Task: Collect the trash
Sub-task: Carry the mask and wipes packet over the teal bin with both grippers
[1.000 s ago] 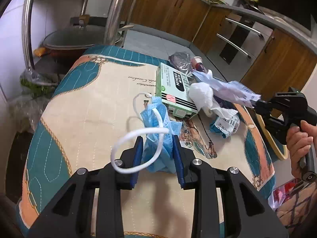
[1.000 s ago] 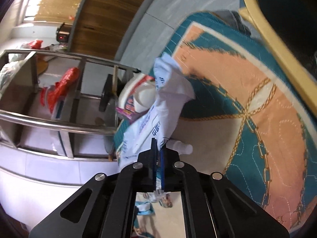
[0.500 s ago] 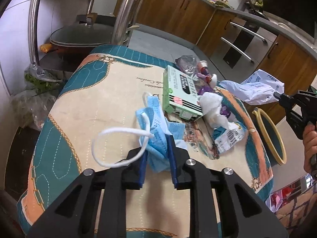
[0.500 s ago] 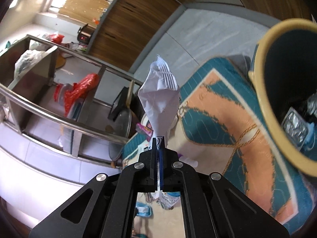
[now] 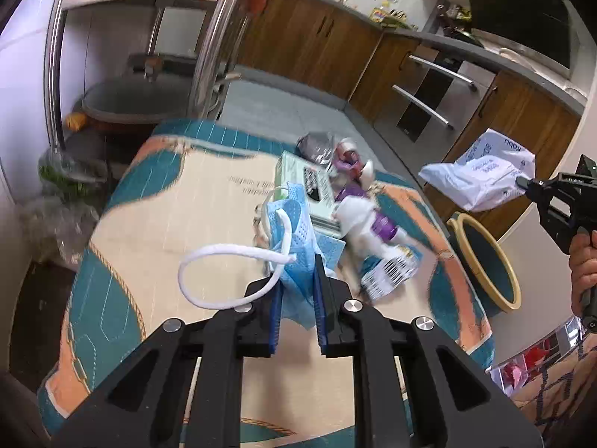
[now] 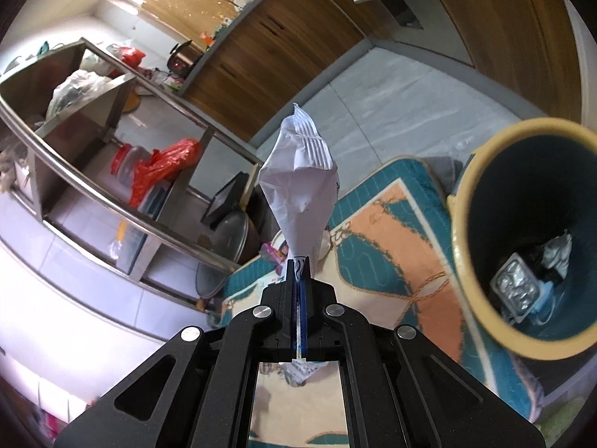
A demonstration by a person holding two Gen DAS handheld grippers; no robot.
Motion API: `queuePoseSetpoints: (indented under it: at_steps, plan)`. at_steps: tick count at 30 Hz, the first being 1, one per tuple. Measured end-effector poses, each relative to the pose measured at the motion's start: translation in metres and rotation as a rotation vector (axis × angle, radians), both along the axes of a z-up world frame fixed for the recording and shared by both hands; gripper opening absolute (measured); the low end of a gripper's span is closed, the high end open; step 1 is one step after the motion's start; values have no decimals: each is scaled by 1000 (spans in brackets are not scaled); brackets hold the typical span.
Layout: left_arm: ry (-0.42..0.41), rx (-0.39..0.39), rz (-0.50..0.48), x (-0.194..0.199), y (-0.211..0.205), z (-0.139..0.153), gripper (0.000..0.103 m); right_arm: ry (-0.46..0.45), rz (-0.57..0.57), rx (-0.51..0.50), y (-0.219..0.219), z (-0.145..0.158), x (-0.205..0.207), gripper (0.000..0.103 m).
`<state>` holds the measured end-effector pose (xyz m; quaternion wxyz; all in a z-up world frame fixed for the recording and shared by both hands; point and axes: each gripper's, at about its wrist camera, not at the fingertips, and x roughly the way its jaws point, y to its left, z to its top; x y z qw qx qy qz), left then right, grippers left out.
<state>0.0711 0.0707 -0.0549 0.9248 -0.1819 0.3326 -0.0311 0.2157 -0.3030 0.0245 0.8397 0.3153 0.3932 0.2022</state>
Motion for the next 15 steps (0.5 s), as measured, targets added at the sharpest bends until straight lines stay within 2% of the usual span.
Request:
queuePoseSetpoints:
  at_steps: [6, 15]
  plan:
    - [-87, 17, -24, -2, -19, 36, 14, -15, -44, -44, -30, 11, -15, 2]
    - [-152, 7, -146, 19, -85, 84, 14, -23, -119, -52, -82, 7, -32, 2]
